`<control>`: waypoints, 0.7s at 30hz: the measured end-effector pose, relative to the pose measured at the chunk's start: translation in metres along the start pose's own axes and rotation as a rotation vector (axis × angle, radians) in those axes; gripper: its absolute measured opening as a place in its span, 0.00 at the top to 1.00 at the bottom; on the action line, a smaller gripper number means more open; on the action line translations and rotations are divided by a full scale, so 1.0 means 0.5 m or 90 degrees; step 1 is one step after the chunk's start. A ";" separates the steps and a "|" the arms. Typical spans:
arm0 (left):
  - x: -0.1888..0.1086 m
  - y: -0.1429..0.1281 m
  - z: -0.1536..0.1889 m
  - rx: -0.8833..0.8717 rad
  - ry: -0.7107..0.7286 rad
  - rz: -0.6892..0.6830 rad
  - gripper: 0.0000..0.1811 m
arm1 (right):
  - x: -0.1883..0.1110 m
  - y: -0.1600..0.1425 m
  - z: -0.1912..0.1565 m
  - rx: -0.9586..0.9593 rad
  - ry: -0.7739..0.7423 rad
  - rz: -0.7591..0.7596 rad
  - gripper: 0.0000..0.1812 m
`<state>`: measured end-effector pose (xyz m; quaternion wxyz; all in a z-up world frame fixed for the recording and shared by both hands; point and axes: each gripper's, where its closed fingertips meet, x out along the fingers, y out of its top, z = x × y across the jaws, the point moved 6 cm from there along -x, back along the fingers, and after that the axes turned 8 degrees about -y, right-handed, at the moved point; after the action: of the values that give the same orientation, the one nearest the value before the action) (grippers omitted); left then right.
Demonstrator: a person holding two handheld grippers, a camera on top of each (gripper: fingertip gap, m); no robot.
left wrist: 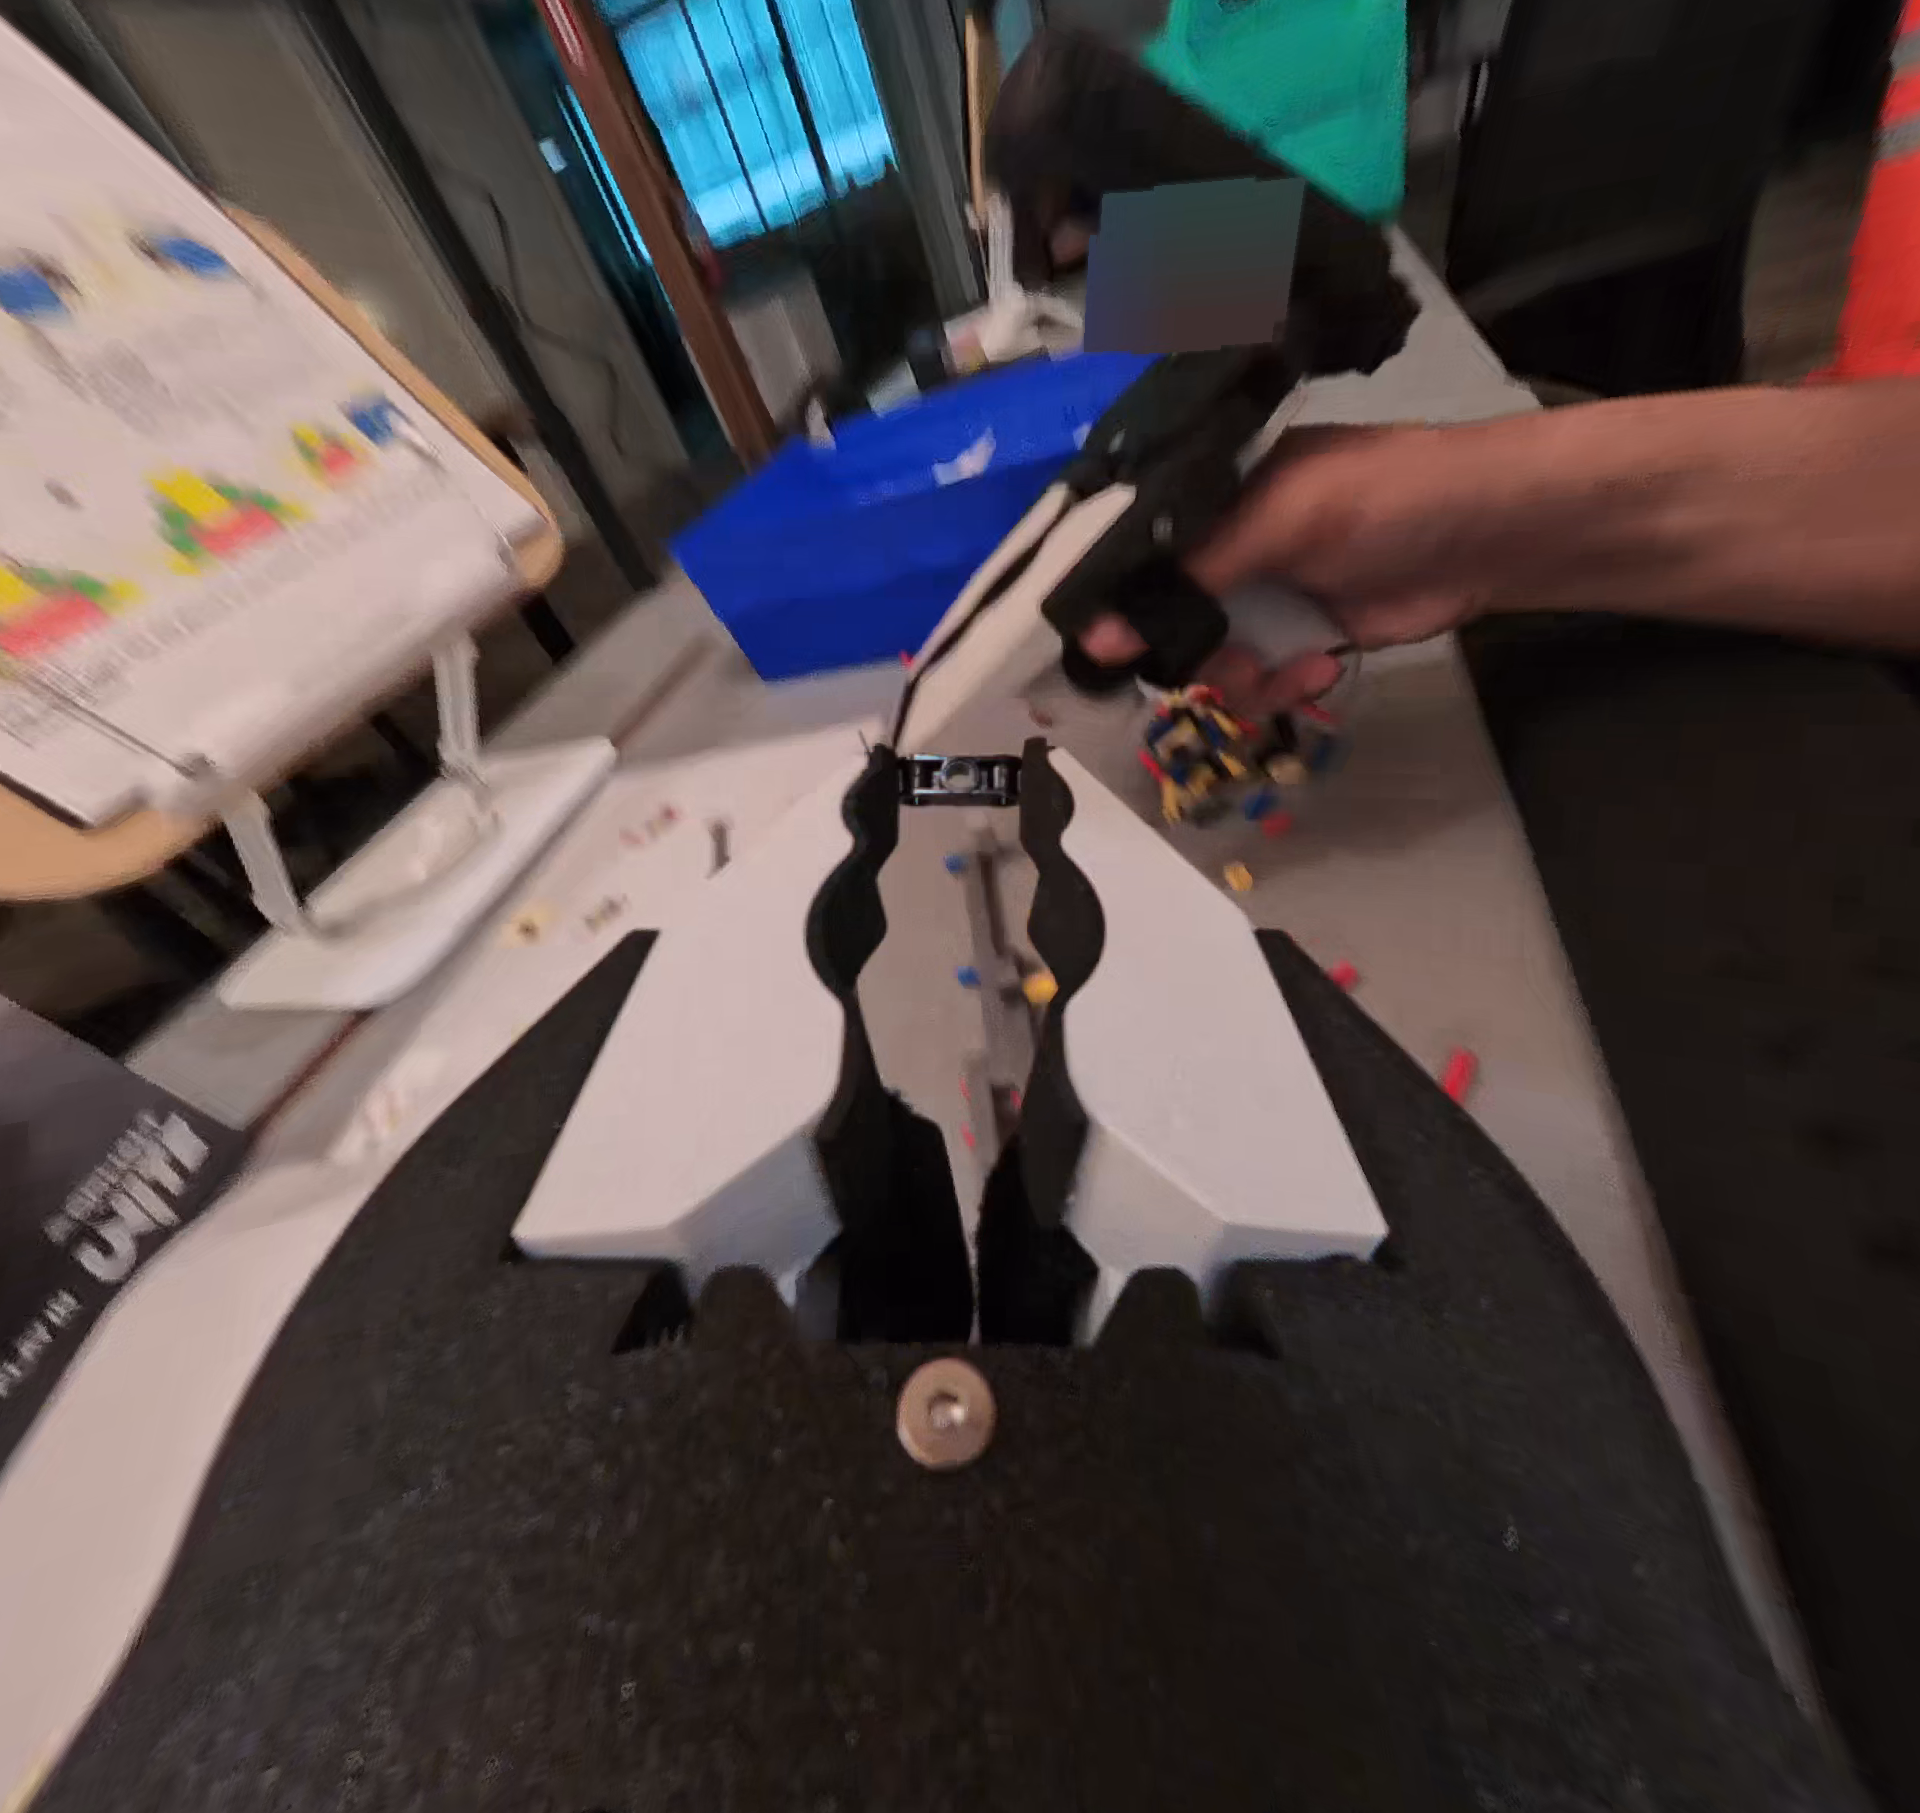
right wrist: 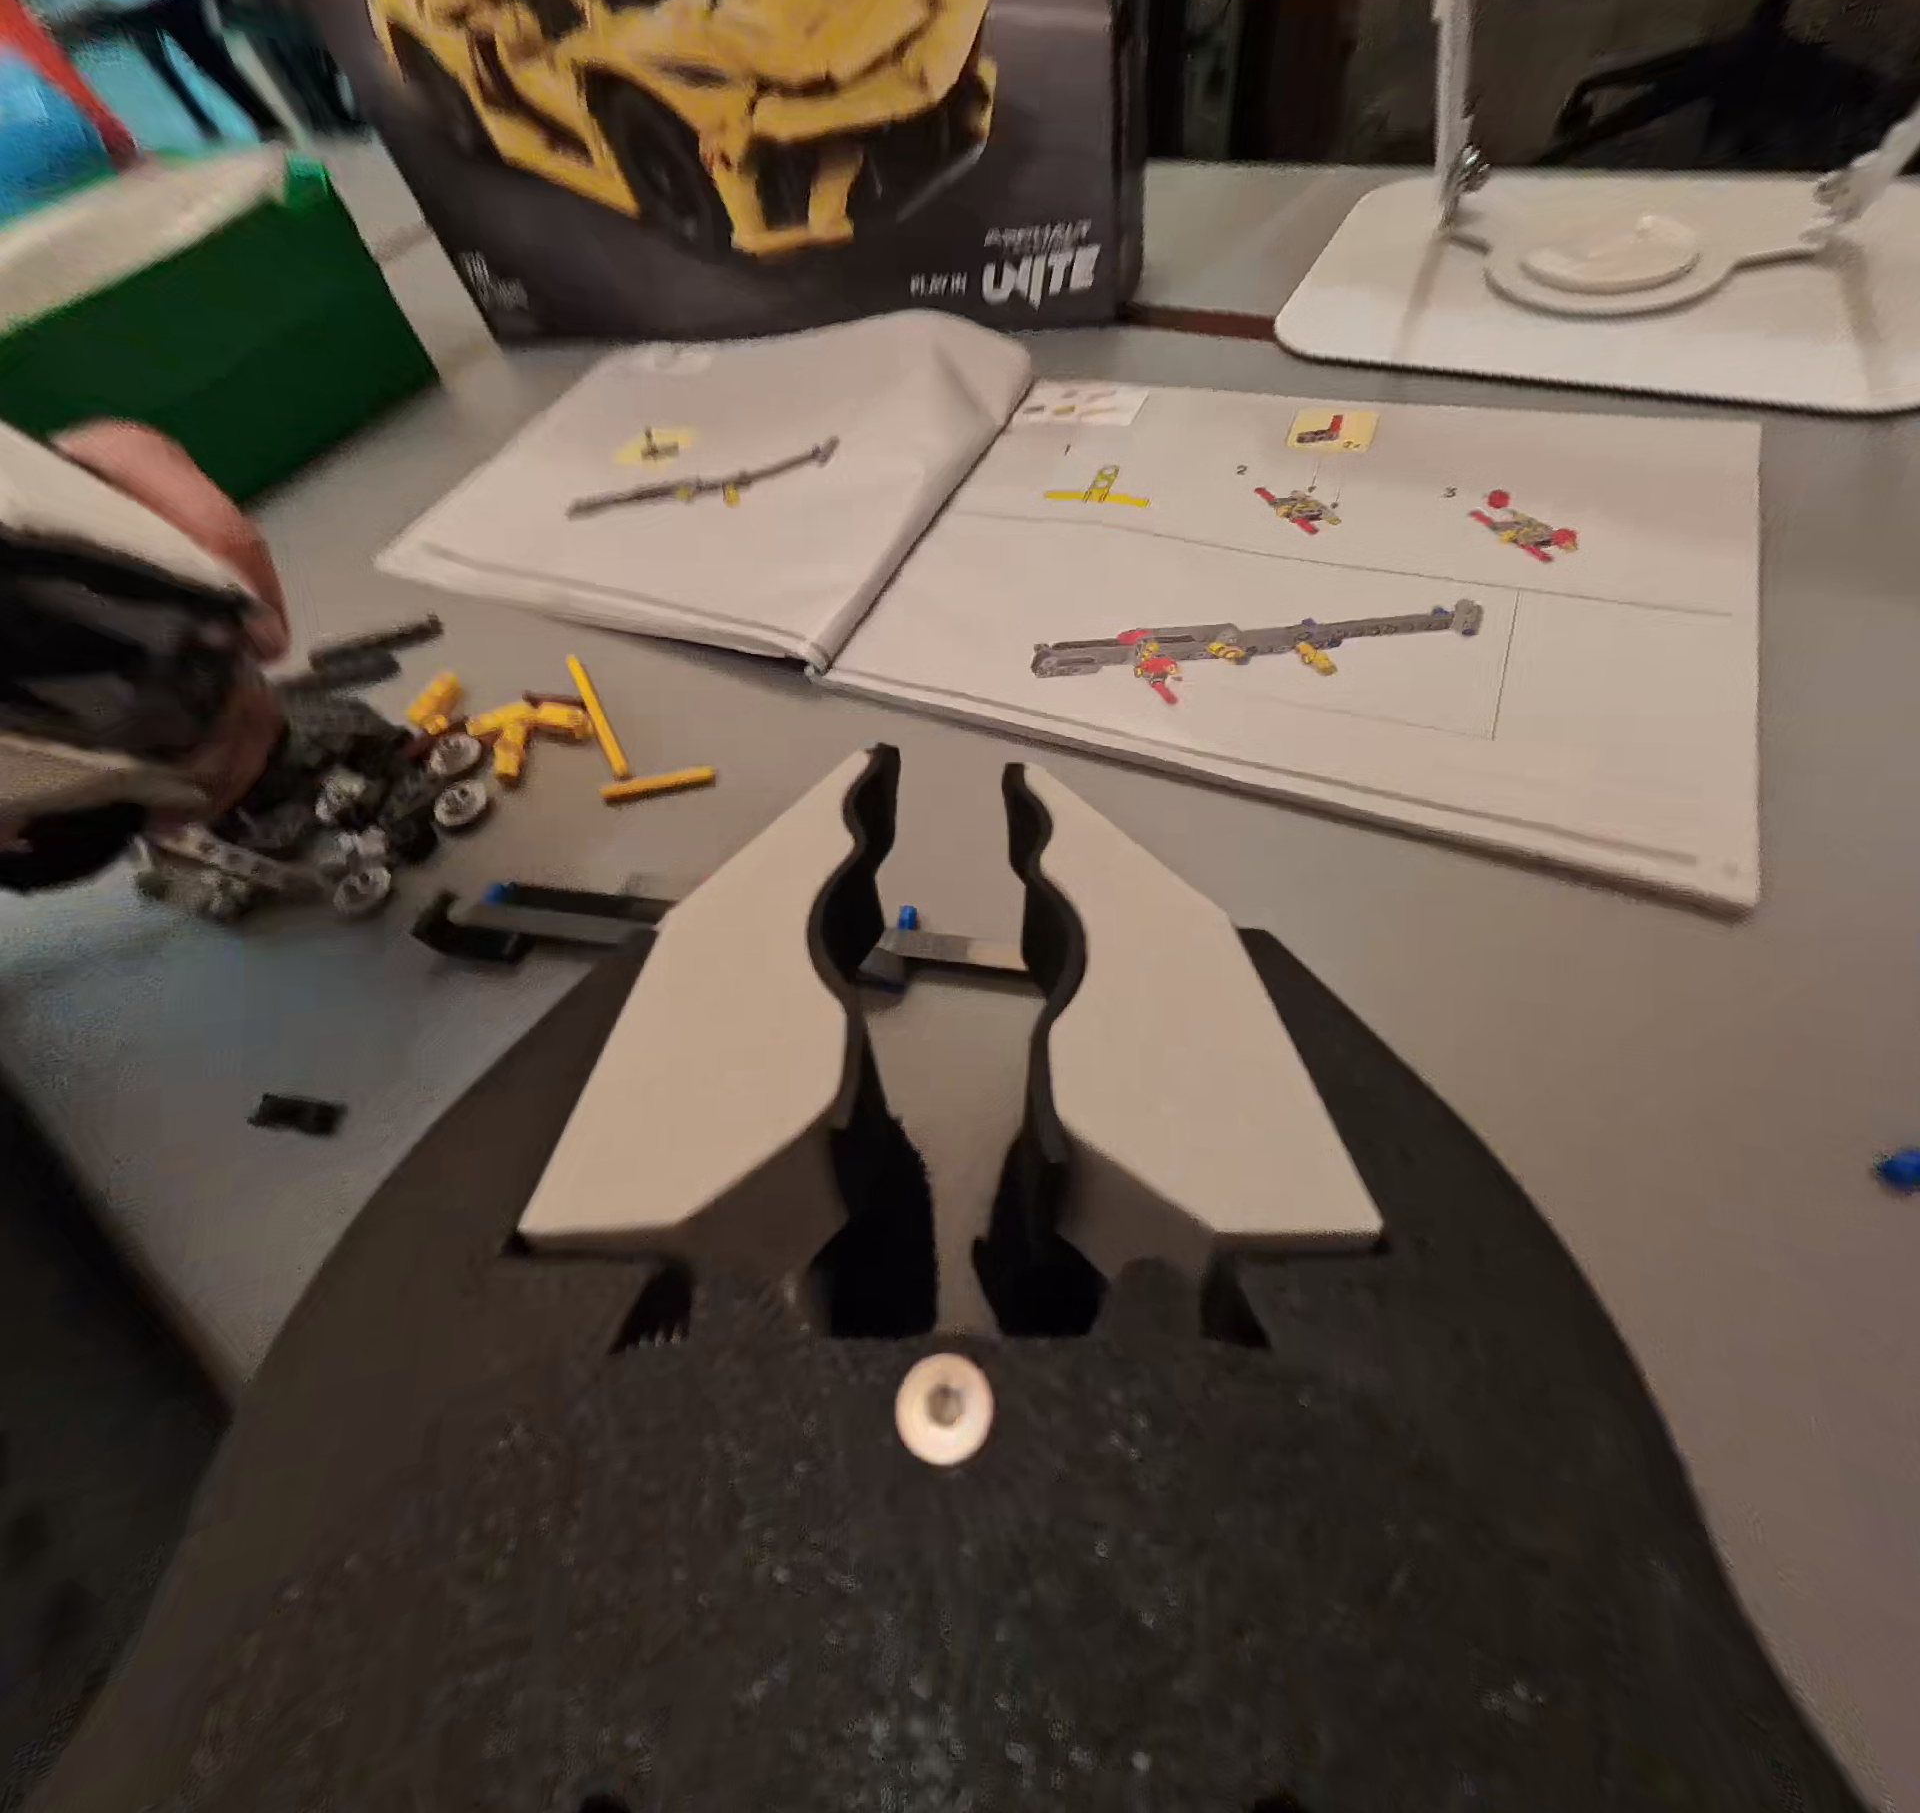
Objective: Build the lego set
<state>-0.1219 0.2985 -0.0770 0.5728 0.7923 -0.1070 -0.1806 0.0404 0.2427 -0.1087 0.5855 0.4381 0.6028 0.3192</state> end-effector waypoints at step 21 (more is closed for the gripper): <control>0.040 -0.047 -0.180 -0.164 0.267 0.064 0.88 | 0.110 0.052 0.067 0.083 0.066 0.040 0.88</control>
<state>-0.0675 0.3769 -0.0775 0.6870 0.7267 -0.0013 0.0040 0.0810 0.2988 -0.1125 0.5132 0.4769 0.6377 0.3202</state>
